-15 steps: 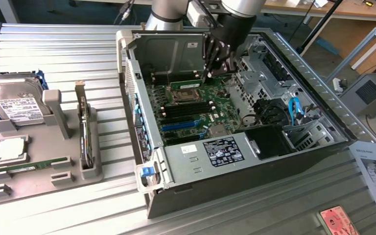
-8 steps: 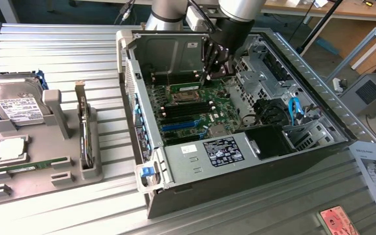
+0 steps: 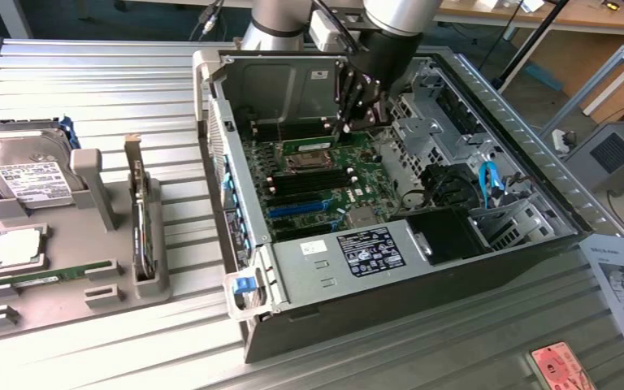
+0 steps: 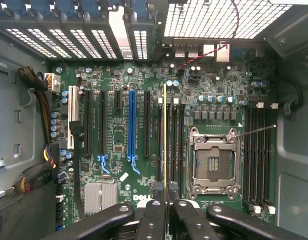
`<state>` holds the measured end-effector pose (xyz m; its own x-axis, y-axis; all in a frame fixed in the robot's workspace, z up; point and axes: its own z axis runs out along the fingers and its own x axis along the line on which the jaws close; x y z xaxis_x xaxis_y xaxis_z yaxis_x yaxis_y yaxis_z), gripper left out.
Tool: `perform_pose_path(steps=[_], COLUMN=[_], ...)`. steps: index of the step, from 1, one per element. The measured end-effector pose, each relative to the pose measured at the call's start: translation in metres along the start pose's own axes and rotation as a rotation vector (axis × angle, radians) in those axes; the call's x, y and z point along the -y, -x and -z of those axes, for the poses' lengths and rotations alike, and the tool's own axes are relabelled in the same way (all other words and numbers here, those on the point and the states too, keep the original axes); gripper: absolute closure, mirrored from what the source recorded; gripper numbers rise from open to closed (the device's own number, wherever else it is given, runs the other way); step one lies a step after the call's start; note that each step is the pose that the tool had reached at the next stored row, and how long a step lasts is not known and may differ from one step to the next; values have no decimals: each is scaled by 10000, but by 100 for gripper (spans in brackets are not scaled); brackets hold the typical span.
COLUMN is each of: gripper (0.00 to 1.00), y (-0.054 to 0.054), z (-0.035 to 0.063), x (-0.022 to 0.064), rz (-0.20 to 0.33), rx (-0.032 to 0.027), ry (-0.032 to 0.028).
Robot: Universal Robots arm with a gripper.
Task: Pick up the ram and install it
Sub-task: 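Insert the ram into the slot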
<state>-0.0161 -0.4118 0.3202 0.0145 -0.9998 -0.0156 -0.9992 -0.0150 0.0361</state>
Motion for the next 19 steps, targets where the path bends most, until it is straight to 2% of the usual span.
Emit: perform_pose_path(steps=[7, 14, 15, 18, 19], gripper=[88, 88, 88, 88, 88], y=[-1, -1, -1, -1, -2], z=[2, 2, 3, 2, 3], x=[65, 66, 68, 75, 76], rz=[-1, -2, -1, -4, -5], rx=[0, 0, 0, 4, 2], ry=[36, 41, 65, 238, 262])
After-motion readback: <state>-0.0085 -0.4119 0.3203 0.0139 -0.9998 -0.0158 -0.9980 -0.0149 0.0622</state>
